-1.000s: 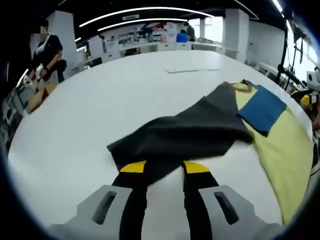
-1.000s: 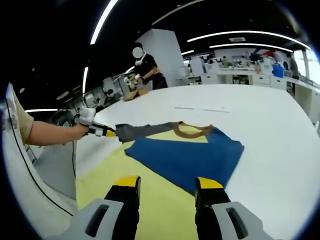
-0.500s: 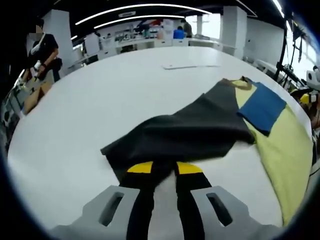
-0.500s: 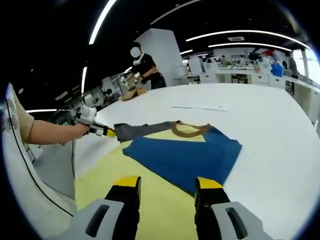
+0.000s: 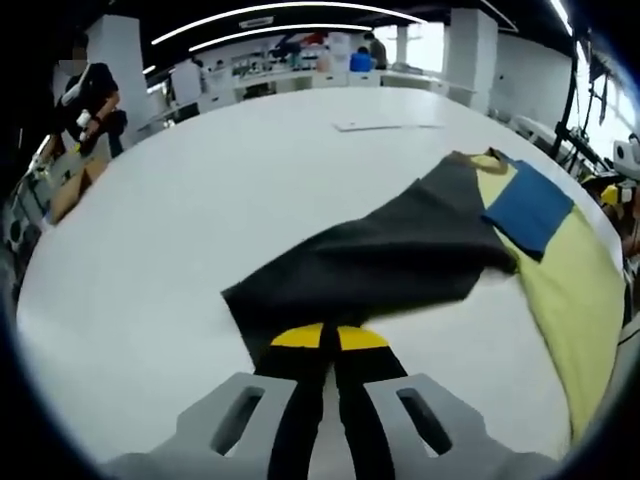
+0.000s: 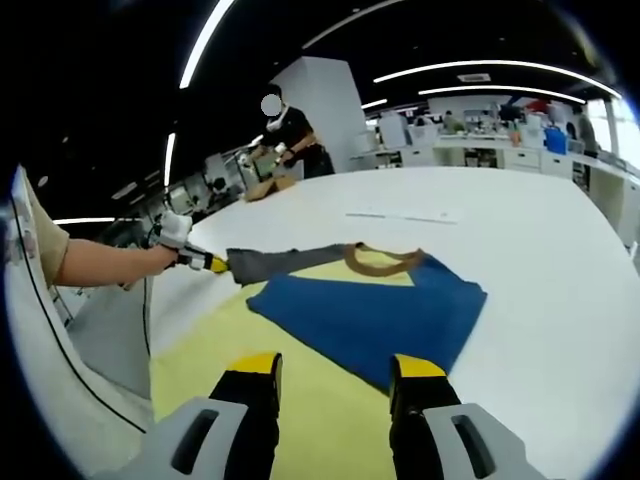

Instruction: Fold the garment on the visible template until the final outline fits inside the template.

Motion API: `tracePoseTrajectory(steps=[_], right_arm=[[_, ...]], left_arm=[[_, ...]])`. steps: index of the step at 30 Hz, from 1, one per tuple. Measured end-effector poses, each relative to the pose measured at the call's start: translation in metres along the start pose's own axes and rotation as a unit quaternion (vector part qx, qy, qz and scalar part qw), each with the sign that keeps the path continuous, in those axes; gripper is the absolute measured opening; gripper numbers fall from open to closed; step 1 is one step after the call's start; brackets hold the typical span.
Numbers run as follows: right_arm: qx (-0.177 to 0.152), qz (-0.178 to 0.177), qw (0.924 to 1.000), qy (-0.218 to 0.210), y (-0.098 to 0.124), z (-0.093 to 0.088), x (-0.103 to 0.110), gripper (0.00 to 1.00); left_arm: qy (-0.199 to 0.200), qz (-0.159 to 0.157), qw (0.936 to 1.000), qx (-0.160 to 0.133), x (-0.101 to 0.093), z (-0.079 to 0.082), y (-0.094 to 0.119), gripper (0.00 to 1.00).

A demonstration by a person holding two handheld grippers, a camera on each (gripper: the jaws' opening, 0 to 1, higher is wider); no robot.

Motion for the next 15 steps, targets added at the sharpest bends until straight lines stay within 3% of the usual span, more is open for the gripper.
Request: tracePoseTrajectory(steps=[4,9,13,15], right_arm=[[0.001,-0.003,1.0,0.0,0.003,-0.001,-0.001,0.4],[0.0,-0.007,1.0,0.0,0.006,0.0,-0.003,0.4],[-0.001,-0.01,0.9999,-0.002,0.008,0.0,-0.005,0.4],[-0.001,-0.011,0.9999,-0.001,0.009,0.0,-0.005,0.4]], left_arm=[[-0.012,0.008,0.9998,0.014,0.011,-0.005,0.004,0.0],[-0.06,0.005,0.9971,0.046,0.02,-0.013,0.011,0.0],[-0.111,-0.016,0.9912,0.07,0.024,-0.019,0.016,0.0],[-0.142,-0.025,0.9854,0.09,0.029,-0.025,0.02,0.0]])
Point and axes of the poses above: the point that each gripper's makers call its tool centre point, and the gripper's own axes: y roughly backward along the fingers, x roughly to its left, z roughly out of its top, the point moved 1 cm from there along y, roughly backward along the fingers, and after that the axes turned 1 degree about -z, right-handed, at the moved point
